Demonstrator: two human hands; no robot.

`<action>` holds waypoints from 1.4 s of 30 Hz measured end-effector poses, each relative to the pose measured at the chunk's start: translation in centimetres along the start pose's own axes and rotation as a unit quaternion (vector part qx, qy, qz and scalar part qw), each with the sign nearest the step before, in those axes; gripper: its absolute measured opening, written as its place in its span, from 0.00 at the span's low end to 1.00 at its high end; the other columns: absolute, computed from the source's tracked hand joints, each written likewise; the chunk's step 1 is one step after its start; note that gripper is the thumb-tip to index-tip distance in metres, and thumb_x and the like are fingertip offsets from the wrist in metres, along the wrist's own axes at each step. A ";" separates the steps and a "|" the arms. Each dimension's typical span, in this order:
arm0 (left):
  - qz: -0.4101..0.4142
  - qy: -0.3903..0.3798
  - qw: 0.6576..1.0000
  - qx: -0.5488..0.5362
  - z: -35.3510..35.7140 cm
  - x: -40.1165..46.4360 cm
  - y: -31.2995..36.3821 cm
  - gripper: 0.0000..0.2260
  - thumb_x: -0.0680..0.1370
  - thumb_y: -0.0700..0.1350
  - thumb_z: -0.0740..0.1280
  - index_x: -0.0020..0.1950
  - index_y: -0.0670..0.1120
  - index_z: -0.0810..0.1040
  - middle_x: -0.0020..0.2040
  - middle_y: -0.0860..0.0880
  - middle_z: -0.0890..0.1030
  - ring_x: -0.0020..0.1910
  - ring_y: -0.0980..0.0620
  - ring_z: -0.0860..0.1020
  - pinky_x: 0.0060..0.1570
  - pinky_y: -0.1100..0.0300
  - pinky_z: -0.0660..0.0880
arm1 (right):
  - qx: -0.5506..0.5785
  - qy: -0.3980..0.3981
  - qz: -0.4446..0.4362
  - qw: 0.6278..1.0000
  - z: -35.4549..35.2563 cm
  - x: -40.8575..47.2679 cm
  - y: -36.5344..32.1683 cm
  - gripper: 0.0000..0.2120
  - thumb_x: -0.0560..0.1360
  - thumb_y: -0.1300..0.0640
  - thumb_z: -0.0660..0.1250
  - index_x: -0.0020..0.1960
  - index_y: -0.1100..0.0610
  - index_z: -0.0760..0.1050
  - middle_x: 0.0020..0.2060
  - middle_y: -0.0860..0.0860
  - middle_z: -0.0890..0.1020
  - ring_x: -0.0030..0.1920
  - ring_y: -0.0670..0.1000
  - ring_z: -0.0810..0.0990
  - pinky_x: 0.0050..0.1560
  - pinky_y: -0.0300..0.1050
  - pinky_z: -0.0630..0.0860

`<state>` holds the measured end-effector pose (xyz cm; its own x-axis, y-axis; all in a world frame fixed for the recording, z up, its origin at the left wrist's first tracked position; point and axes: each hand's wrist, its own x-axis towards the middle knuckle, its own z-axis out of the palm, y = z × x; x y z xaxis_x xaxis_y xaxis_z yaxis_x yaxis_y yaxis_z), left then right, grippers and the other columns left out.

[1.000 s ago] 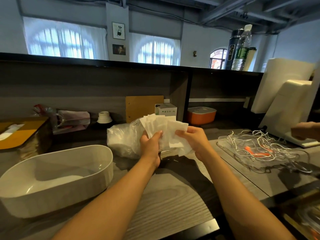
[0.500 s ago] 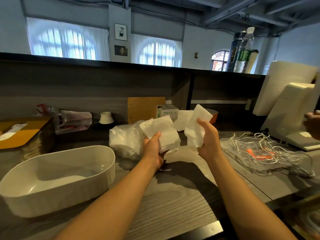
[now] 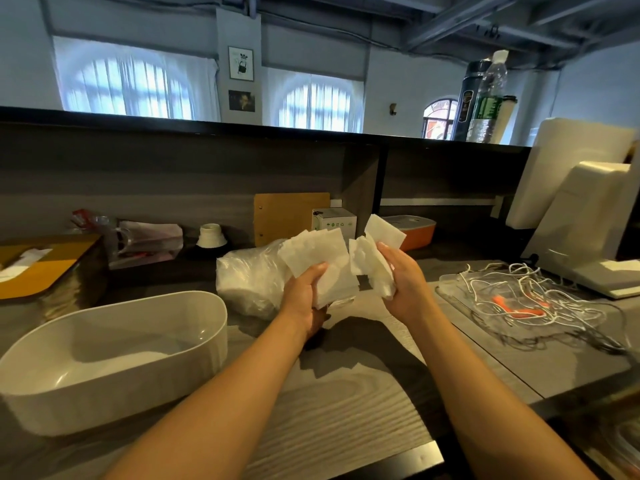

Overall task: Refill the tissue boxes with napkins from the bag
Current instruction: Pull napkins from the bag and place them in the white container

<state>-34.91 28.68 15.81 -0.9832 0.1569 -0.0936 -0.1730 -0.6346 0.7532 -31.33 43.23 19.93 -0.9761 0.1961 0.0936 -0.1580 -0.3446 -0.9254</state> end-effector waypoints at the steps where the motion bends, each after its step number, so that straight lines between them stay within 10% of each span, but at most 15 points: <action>1: 0.003 -0.009 1.000 0.001 0.1 -0.1 0.0 0.19 0.77 0.42 0.70 0.67 0.48 0.75 0.58 0.42 0.82 0.54 0.40 0.81 0.44 0.45 0.82 | -0.012 -0.008 0.003 1.000 0.1 0.0 0.2 0.10 0.78 0.54 0.67 0.59 0.52 0.74 0.52 0.56 0.81 0.50 0.54 0.82 0.43 0.51 0.81; 17: 0.050 -0.045 0.982 0.175 0.7 -0.5 -0.7 0.09 0.79 0.51 0.68 0.56 0.55 0.73 0.55 0.46 0.80 0.57 0.44 0.79 0.60 0.40 0.77 | -0.167 0.038 -0.040 0.984 0.5 0.6 1.0 0.05 0.78 0.56 0.68 0.50 0.49 0.73 0.45 0.47 0.79 0.44 0.48 0.79 0.37 0.43 0.76; 22: -0.003 -0.038 0.998 0.040 0.5 -1.2 0.3 0.17 0.78 0.51 0.68 0.65 0.46 0.76 0.52 0.42 0.84 0.51 0.41 0.82 0.47 0.46 0.81 | -0.098 0.066 -0.061 0.991 0.0 0.4 0.4 0.05 0.77 0.57 0.69 0.50 0.48 0.75 0.54 0.55 0.80 0.56 0.57 0.80 0.57 0.61 0.78; 29: -0.028 -0.150 0.986 -0.066 -0.4 -0.8 0.5 0.27 0.71 0.54 0.70 0.69 0.47 0.76 0.64 0.40 0.80 0.62 0.39 0.78 0.66 0.42 0.73 | -0.082 0.077 -0.045 0.993 -0.5 0.8 0.6 0.07 0.76 0.58 0.69 0.50 0.47 0.74 0.55 0.55 0.79 0.58 0.59 0.78 0.61 0.62 0.76; 34: -0.034 -0.160 0.985 0.053 0.7 -1.8 0.5 0.22 0.71 0.54 0.69 0.64 0.50 0.75 0.53 0.43 0.82 0.52 0.43 0.81 0.46 0.47 0.80 | -0.084 0.093 -0.032 0.992 -0.7 1.2 0.4 0.07 0.77 0.57 0.68 0.49 0.46 0.73 0.52 0.53 0.80 0.55 0.57 0.79 0.57 0.61 0.77; 42: -0.070 -0.176 0.980 0.057 0.5 -1.5 0.3 0.23 0.71 0.52 0.70 0.65 0.49 0.74 0.53 0.42 0.82 0.54 0.42 0.80 0.53 0.45 0.79 | -0.049 0.072 0.006 0.996 -1.0 1.4 0.5 0.08 0.75 0.55 0.69 0.53 0.49 0.74 0.55 0.56 0.81 0.56 0.59 0.81 0.59 0.66 0.76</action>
<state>-33.46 28.63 16.53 -0.8650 0.5015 0.0141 -0.2782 -0.5027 0.8185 -32.58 44.22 19.27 -0.9450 0.3252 0.0345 -0.1240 -0.2585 -0.9580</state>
